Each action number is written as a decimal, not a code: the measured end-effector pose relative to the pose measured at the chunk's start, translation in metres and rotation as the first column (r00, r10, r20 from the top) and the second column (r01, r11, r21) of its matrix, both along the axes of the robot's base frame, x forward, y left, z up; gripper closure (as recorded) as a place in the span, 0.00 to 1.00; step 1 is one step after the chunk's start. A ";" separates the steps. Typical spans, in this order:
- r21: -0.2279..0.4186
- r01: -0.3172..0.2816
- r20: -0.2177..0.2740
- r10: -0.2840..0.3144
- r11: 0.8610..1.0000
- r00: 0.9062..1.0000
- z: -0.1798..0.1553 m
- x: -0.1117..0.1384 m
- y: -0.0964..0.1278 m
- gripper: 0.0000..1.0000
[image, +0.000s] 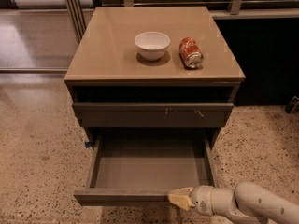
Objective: Close middle drawer
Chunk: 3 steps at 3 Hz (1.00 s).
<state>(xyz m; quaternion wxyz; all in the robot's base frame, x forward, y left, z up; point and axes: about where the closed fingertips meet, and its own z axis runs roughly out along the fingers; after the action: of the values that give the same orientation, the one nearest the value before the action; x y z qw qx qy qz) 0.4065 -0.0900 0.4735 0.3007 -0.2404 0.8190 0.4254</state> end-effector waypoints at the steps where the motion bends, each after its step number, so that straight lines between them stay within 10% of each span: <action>1: 0.031 0.021 -0.050 -0.019 0.999 0.999 -0.006 -0.012 0.003 1.00; 3: -0.022 0.058 -0.092 -0.060 0.998 0.994 -0.023 -0.018 -0.001 1.00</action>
Offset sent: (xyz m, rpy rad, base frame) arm -0.0325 -0.0035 -0.0094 0.0257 0.1143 -0.0898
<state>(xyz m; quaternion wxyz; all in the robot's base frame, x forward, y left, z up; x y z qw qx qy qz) 0.3886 -0.0909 0.4501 0.2723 -0.1989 0.8429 0.4192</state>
